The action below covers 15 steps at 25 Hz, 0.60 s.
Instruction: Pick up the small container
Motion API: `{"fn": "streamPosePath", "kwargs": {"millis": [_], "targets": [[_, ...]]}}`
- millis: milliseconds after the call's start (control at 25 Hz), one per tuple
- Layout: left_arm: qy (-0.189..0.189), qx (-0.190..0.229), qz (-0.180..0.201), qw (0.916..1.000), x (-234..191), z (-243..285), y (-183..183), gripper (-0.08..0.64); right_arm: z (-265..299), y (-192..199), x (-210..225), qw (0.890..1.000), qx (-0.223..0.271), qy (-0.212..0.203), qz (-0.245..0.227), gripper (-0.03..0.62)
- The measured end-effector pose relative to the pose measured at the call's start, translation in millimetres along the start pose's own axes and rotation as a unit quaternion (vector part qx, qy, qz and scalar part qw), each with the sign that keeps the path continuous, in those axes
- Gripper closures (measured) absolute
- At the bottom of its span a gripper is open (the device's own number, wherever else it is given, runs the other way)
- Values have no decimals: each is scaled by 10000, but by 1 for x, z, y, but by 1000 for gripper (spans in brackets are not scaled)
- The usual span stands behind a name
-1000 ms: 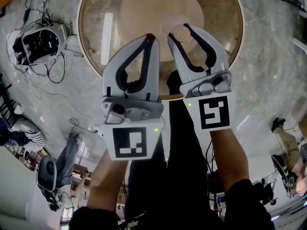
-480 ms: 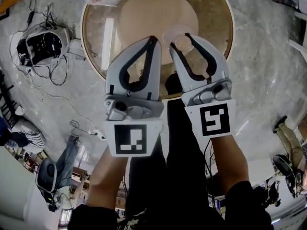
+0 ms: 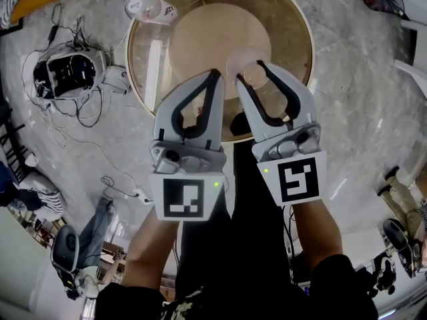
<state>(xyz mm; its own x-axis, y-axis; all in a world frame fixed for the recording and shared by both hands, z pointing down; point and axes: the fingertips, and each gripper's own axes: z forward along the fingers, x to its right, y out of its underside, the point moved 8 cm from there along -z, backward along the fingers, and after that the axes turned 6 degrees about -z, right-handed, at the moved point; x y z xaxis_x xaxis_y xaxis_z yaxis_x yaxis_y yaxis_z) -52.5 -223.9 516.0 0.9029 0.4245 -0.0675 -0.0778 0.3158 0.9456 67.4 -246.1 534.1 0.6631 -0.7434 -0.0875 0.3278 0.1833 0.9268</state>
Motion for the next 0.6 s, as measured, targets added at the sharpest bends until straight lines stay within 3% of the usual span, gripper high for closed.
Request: {"fn": "streamPosePath", "kwargs": {"millis": [600], "targets": [[35, 161, 185, 9997, 1, -32, -75, 554, -25, -80, 2, 9999, -76, 140, -46, 465]]}}
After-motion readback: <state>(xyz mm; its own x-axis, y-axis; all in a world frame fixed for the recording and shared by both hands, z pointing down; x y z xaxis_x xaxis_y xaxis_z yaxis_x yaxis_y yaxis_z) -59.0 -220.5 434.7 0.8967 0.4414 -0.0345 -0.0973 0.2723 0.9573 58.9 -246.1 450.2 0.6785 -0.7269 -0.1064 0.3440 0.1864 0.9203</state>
